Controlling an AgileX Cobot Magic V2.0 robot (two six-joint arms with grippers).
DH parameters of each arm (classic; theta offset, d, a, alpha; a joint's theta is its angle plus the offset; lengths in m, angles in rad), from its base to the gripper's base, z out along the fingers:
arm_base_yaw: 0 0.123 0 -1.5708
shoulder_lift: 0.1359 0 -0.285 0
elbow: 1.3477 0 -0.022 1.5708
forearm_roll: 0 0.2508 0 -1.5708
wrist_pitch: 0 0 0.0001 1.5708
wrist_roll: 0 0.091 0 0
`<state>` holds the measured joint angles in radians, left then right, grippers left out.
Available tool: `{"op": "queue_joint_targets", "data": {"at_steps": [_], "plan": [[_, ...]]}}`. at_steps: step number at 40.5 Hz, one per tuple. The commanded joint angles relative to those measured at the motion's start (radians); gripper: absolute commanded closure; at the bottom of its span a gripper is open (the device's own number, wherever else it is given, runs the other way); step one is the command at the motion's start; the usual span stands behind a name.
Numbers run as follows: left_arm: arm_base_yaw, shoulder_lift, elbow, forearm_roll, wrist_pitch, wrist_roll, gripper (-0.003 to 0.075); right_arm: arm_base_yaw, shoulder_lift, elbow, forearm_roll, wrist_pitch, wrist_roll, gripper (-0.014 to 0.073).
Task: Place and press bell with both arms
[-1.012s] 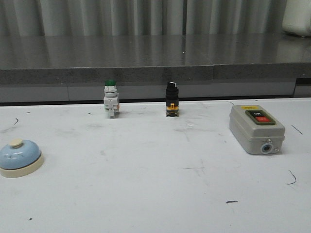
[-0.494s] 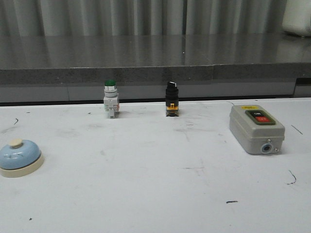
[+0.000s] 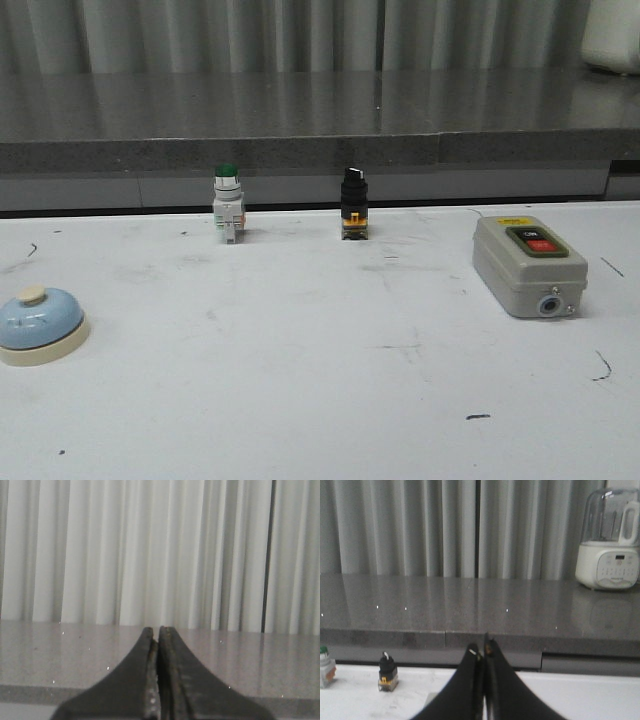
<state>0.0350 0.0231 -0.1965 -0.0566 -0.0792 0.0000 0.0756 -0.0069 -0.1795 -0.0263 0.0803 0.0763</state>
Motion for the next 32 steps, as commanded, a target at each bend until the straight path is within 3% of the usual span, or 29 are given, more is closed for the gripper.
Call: {"op": "queue_joint_targets", "data": {"at_steps": [1, 8, 15, 25, 29, 32], "plan": [[-0.007, 0.103, -0.148, -0.01, 0.086, -0.014, 0.0741, 0.0, 0.071, -0.148, -0.013, 0.03, 0.001, 0.0661], [-0.007, 0.319, -0.311, -0.01, 0.293, -0.014, 0.0741, 0.0, 0.252, -0.301, -0.013, 0.154, 0.001, 0.0661], [-0.007, 0.398, -0.341, -0.01, 0.286, -0.014, 0.074, 0.0, 0.361, -0.356, -0.013, 0.182, 0.001, 0.0661], [-0.007, 0.4, -0.341, -0.01, 0.286, -0.014, 0.0734, 0.0, 0.366, -0.357, -0.013, 0.17, 0.001, 0.0661], [-0.007, 0.4, -0.341, -0.01, 0.286, -0.014, 0.0639, 0.0, 0.366, -0.357, -0.013, 0.17, 0.001, 0.0661], [-0.007, 0.4, -0.341, -0.01, 0.286, -0.014, 0.0477, 0.0, 0.366, -0.357, -0.013, 0.17, 0.001, 0.0661]]}}
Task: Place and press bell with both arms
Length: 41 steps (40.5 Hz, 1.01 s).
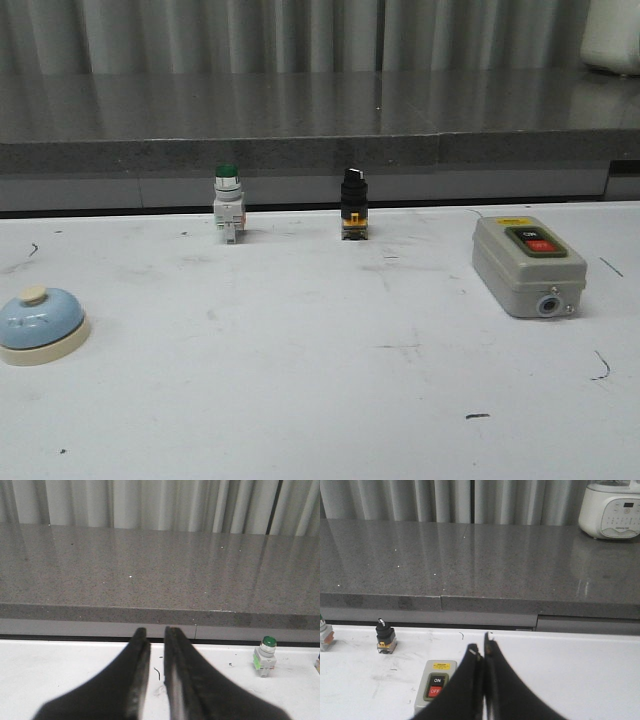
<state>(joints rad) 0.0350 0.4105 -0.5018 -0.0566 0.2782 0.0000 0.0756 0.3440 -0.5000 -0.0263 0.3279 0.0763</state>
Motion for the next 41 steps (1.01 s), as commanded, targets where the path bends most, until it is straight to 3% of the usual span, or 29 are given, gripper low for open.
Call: {"op": "queue_joint_targets", "data": {"at_steps": [1, 5, 9, 19, 33, 41], "plan": [[-0.007, 0.013, -0.036, -0.01, -0.072, -0.014, 0.0405, 0.0, 0.015, -0.036, -0.013, -0.077, 0.001, 0.0661], [-0.007, 0.013, -0.036, -0.01, -0.076, -0.014, 0.0161, 0.0, 0.015, -0.036, -0.013, -0.077, 0.001, 0.0661], [-0.007, 0.013, -0.036, -0.013, -0.078, -0.014, 0.0069, 0.0, 0.015, -0.036, -0.013, -0.077, 0.001, 0.0661], [-0.013, 0.1, -0.036, -0.078, -0.035, -0.014, 0.0069, 0.0, 0.015, -0.036, -0.013, -0.077, 0.001, 0.0661], [-0.238, 0.514, -0.162, -0.078, 0.11, 0.015, 0.007, 0.0, 0.015, -0.031, -0.013, -0.076, 0.001, 0.0661], [-0.304, 0.757, -0.288, -0.046, 0.196, 0.017, 0.007, 0.0, 0.015, -0.031, -0.013, -0.076, 0.001, 0.0661]]}}
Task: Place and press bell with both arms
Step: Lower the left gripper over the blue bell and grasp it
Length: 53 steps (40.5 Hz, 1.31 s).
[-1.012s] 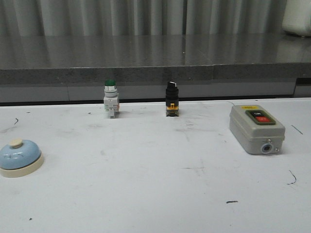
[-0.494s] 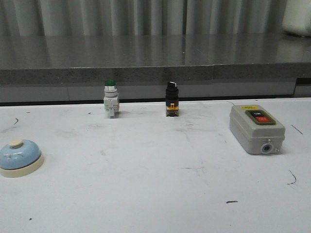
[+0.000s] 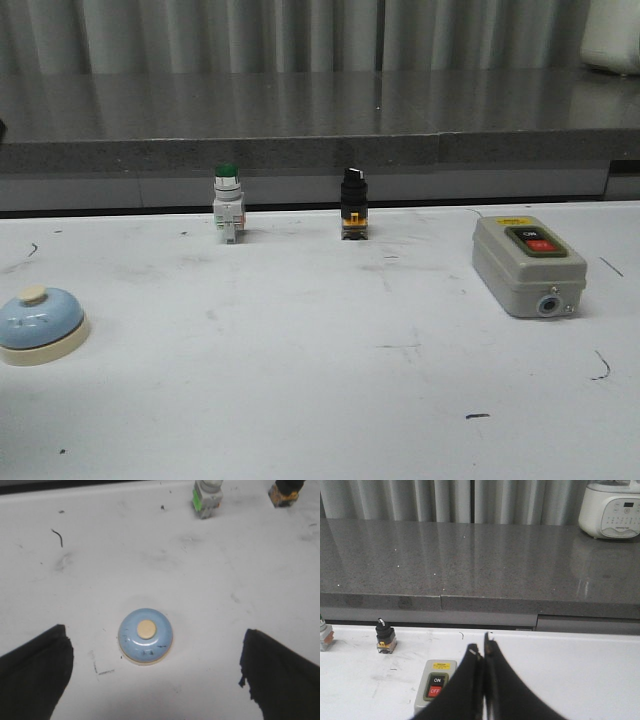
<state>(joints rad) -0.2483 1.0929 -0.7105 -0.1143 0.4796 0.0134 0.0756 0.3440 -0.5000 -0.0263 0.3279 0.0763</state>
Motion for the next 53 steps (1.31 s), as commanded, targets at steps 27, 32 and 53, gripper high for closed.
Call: {"op": "queue_joint_targets", "data": {"at_steps": [27, 32, 53], "plan": [[-0.024, 0.604, -0.326, 0.044, 0.115, -0.001, 0.007, 0.0, 0.015, -0.031, -0.013, -0.076, 0.001, 0.0661], [-0.024, 0.628, -0.33, 0.044, 0.139, -0.001, 0.007, 0.0, 0.015, -0.031, -0.013, -0.076, 0.001, 0.0661], [-0.024, 0.645, -0.341, 0.048, 0.136, -0.001, 0.0387, 0.0, 0.015, -0.031, -0.013, -0.076, 0.001, 0.0661]]}}
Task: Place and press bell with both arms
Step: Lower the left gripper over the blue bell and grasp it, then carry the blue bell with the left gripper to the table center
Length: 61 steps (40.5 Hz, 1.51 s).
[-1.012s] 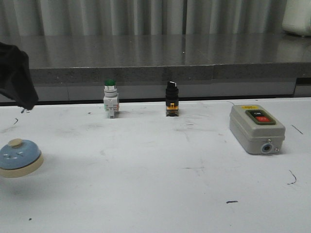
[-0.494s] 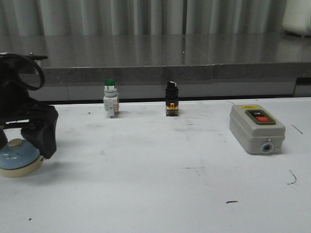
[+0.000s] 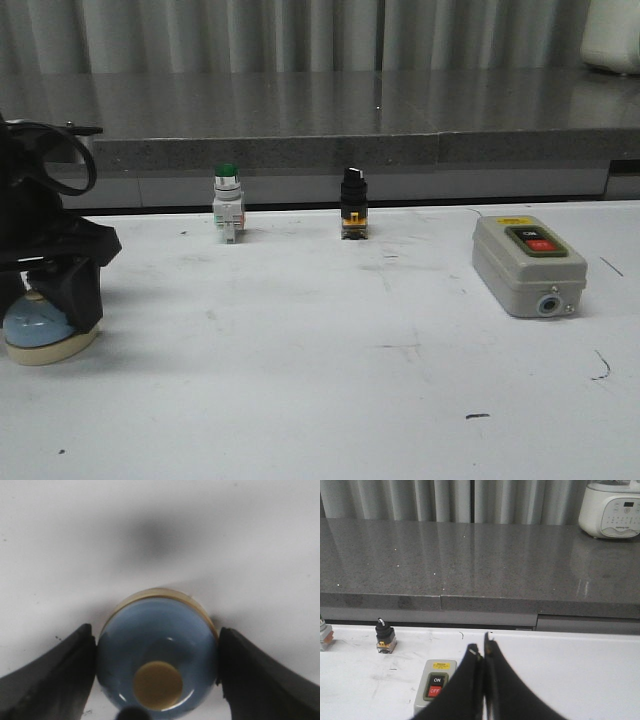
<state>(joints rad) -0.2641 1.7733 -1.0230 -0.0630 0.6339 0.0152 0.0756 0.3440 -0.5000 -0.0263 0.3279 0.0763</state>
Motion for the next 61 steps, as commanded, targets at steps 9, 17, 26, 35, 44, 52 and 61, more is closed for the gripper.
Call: {"op": "queue_joint_targets", "data": {"at_steps": [9, 17, 26, 35, 44, 52, 61], "plan": [[-0.008, -0.035, -0.038, -0.003, -0.015, -0.003, 0.0406, 0.0, 0.015, -0.031, -0.013, -0.076, 0.001, 0.0661], [-0.026, -0.037, -0.167, -0.003, 0.086, 0.007, 0.0406, 0.0, 0.015, -0.031, -0.013, -0.076, 0.001, 0.0661], [-0.127, -0.032, -0.362, -0.003, 0.168, 0.033, 0.0406, 0.0, 0.015, -0.031, -0.013, -0.076, 0.001, 0.0661], [-0.225, 0.054, -0.528, -0.003, 0.255, 0.033, 0.0406, 0.0, 0.015, -0.031, -0.013, -0.076, 0.001, 0.0661], [-0.308, 0.167, -0.637, -0.003, 0.262, 0.033, 0.0406, 0.0, 0.015, -0.031, -0.013, -0.076, 0.001, 0.0661], [-0.336, 0.248, -0.688, 0.003, 0.274, 0.033, 0.0405, 0.0, 0.015, -0.031, -0.013, -0.076, 0.001, 0.0661], [-0.336, 0.305, -0.705, 0.015, 0.284, 0.033, 0.0405, 0.0, 0.015, -0.031, -0.013, -0.076, 0.001, 0.0661]]}}
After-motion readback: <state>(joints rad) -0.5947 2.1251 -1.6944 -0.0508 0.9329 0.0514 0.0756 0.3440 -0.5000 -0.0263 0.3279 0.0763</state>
